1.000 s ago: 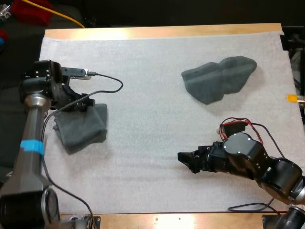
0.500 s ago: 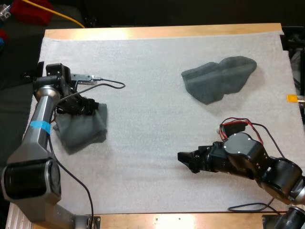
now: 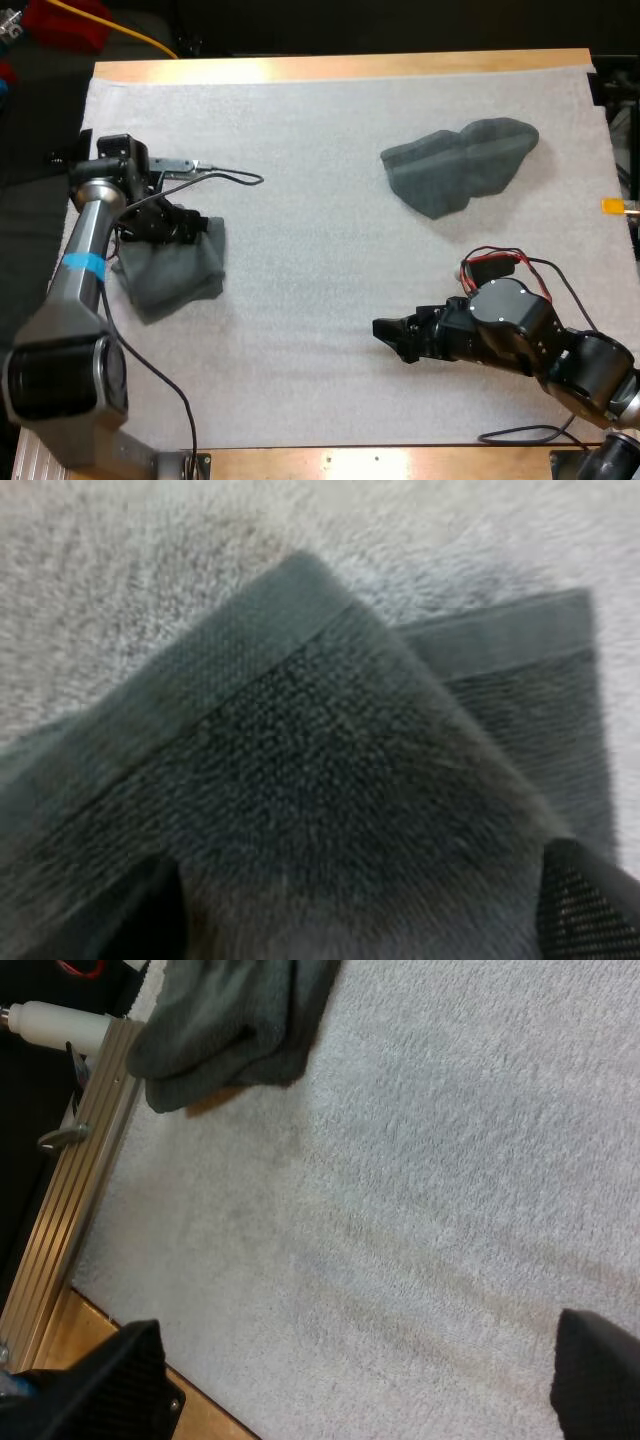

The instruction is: Pick towel from pile, fold and stack

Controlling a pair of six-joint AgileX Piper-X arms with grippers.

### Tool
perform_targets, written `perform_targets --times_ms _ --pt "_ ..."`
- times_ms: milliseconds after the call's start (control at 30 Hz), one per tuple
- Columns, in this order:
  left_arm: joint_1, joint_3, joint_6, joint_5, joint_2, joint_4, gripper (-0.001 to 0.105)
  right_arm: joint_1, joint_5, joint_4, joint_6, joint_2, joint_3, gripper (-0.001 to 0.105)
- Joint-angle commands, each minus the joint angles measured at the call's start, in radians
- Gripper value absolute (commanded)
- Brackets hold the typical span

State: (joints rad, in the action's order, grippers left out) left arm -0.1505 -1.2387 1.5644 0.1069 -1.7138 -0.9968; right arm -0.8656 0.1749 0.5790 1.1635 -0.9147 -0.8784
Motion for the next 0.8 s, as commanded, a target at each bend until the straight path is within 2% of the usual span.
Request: perform_targets --times_ms 0,267,333,433,633,767 --pt "0.004 -0.011 0.009 0.005 0.048 -0.010 0.069 0.000 0.010 -0.007 0.000 0.005 -0.005 0.076" --pt "0.004 -0.010 0.026 0.012 0.170 -0.114 0.069 0.000 0.010 -0.007 0.000 0.005 -0.005 0.076" --pt "0.004 0.002 0.026 0.049 0.201 -0.141 0.069 0.000 0.010 -0.007 0.000 0.005 -0.005 0.076" --pt "0.008 0.018 0.026 0.086 0.253 -0.151 0.069 0.000 0.010 -0.007 0.000 0.005 -0.005 0.076" --pt "0.015 0.033 0.006 0.107 0.402 -0.179 0.069 0.000 0.010 -0.027 0.004 0.005 -0.005 0.076" --pt "0.015 0.033 0.007 0.107 0.505 -0.179 0.069 0.000 0.010 -0.049 0.053 0.005 -0.005 0.076"
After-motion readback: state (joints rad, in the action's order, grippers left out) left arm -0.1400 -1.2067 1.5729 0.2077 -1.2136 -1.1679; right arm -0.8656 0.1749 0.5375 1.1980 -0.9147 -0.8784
